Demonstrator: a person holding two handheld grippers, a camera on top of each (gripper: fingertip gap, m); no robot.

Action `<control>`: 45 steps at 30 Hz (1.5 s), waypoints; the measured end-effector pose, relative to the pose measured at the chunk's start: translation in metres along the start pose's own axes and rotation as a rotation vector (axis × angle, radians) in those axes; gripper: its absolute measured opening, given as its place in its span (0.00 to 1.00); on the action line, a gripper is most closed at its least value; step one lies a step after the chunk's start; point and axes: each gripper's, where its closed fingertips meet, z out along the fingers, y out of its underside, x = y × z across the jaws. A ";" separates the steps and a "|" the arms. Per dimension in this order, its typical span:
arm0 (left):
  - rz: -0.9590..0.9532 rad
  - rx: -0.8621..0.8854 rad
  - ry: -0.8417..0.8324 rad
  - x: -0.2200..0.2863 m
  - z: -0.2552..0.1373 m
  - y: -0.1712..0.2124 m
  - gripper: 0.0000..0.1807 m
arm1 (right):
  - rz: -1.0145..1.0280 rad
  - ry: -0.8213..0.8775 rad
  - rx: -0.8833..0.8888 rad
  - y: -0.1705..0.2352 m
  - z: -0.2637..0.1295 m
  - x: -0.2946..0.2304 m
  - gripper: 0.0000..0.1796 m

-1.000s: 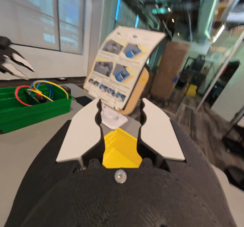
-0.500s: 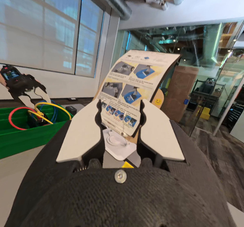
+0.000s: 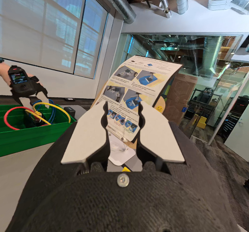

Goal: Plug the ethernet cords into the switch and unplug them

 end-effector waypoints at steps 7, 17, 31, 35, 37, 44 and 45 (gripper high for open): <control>-0.057 0.037 0.007 -0.005 -0.004 -0.003 0.21 | -0.005 -0.030 -0.043 0.015 0.018 -0.012 0.24; -0.105 -0.015 0.008 -0.002 -0.009 0.013 0.21 | -0.070 -0.093 -0.218 0.045 0.032 -0.032 0.21; -0.301 0.178 -0.102 -0.019 -0.033 0.006 0.20 | 0.005 -0.162 -0.248 0.044 0.021 -0.047 0.22; -0.317 0.199 -0.120 -0.026 -0.041 0.005 0.20 | -0.031 -0.137 -0.239 0.042 0.024 -0.044 0.22; -0.306 0.189 -0.122 -0.028 -0.045 0.005 0.20 | -0.030 -0.117 -0.229 0.040 0.024 -0.040 0.22; -0.264 0.189 -0.158 -0.036 -0.068 -0.013 0.20 | 0.087 -0.130 -0.146 0.027 0.018 -0.034 0.23; -0.258 0.194 -0.166 -0.037 -0.070 -0.018 0.20 | 0.110 -0.126 -0.131 0.025 0.017 -0.033 0.23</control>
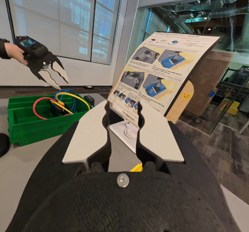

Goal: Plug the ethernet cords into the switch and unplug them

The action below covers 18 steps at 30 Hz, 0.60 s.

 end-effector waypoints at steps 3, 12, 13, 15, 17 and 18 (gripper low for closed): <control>0.008 0.044 -0.017 0.002 -0.004 -0.014 0.20 | 0.020 -0.017 0.021 -0.003 0.000 -0.002 0.23; -0.173 0.207 -0.130 -0.035 -0.028 -0.025 0.20 | -0.082 0.044 0.022 -0.014 -0.006 0.000 0.21; -0.208 0.239 -0.156 -0.043 -0.035 -0.024 0.20 | -0.075 0.052 0.030 -0.015 -0.006 0.002 0.21; -0.280 0.328 -0.230 -0.062 -0.053 -0.024 0.19 | -0.070 0.074 0.076 -0.021 -0.006 0.006 0.20; -0.355 0.425 -0.336 -0.085 -0.076 -0.023 0.18 | -0.068 0.102 0.119 -0.023 -0.005 0.009 0.19; -0.393 0.476 -0.383 -0.096 -0.089 -0.022 0.17 | -0.066 0.115 0.125 -0.022 -0.004 0.011 0.19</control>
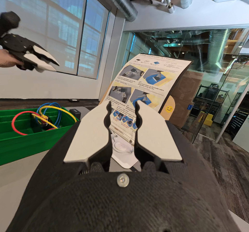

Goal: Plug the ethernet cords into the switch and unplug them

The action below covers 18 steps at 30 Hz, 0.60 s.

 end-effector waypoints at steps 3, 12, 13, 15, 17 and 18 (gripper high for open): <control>-0.058 0.082 -0.119 -0.036 -0.018 -0.014 0.18 | -0.010 0.018 -0.067 0.014 0.004 0.004 0.24; -0.037 0.151 -0.420 -0.110 -0.067 -0.040 0.29 | -0.027 0.158 -0.102 0.024 -0.003 0.031 0.28; -0.025 0.183 -0.443 -0.112 -0.073 -0.045 0.29 | -0.010 0.177 -0.073 0.022 -0.006 0.036 0.28; 0.003 0.230 -0.470 -0.113 -0.081 -0.053 0.29 | 0.015 0.249 -0.012 0.015 -0.016 0.050 0.23; 0.023 0.210 -0.509 -0.120 -0.085 -0.054 0.30 | 0.024 0.297 0.058 0.004 -0.028 0.060 0.22; 0.028 0.200 -0.529 -0.125 -0.087 -0.055 0.32 | 0.023 0.322 0.089 -0.001 -0.034 0.065 0.22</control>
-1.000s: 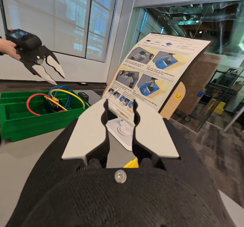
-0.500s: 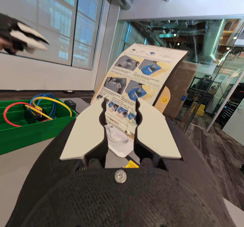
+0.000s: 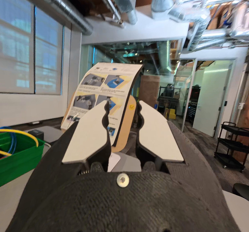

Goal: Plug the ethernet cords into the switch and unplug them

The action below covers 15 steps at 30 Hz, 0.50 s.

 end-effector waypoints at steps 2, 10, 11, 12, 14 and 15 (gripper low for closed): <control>0.006 0.002 -0.029 -0.010 0.001 -0.006 0.33 | 0.001 0.026 0.041 -0.008 -0.007 0.009 0.22; 0.021 -0.046 -0.080 -0.034 0.009 -0.025 0.31 | 0.023 0.039 0.038 -0.005 -0.009 0.016 0.23; 0.037 -0.048 -0.070 -0.032 0.010 -0.029 0.31 | 0.024 0.038 0.036 -0.004 -0.008 0.015 0.23; 0.056 -0.042 -0.057 -0.028 0.011 -0.035 0.30 | 0.022 0.034 0.031 -0.003 -0.007 0.014 0.22; 0.086 -0.036 -0.035 -0.021 0.013 -0.044 0.29 | 0.018 0.027 0.016 -0.001 -0.004 0.010 0.22; 0.096 -0.039 -0.029 -0.019 0.015 -0.046 0.29 | 0.016 0.030 0.009 0.000 -0.004 0.010 0.22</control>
